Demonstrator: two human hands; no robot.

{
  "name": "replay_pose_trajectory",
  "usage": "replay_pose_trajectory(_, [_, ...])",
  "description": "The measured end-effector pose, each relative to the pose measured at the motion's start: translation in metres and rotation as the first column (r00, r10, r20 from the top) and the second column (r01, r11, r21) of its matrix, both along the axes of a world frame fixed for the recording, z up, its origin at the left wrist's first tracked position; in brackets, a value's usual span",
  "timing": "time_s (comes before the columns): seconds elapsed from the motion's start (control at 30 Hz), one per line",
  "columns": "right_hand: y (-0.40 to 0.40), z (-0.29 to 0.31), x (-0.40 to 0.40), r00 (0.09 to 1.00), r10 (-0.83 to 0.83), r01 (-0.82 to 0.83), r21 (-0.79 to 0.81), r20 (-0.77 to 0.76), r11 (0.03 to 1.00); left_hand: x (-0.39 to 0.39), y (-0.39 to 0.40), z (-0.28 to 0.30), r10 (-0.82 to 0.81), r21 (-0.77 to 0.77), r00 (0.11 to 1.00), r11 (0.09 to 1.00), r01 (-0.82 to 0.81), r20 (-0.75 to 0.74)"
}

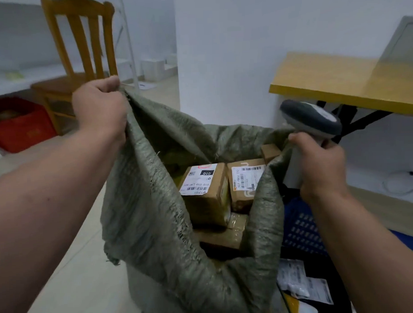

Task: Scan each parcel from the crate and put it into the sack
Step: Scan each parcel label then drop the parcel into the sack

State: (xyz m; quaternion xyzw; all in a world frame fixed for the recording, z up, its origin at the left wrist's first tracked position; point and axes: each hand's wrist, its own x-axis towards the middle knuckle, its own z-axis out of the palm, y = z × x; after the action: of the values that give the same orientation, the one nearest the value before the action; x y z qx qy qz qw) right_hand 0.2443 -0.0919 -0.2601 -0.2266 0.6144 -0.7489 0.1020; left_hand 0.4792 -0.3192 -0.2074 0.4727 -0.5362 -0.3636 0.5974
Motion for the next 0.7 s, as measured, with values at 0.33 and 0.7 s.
replay_pose_trajectory(0.33, [0.047,-0.071,-0.027,0.998,0.044,-0.060,0.560,0.043,0.826,0.020,0.041,-0.105,-0.237,0.389,0.941,0.912,0.129,0.243])
replay_pose_trajectory(0.7, [0.076,-0.064,-0.033,0.981,-0.187,0.135,0.480,0.061,0.867,0.030,0.036,-0.095,-0.237,0.372,0.953,0.915,0.155,0.187])
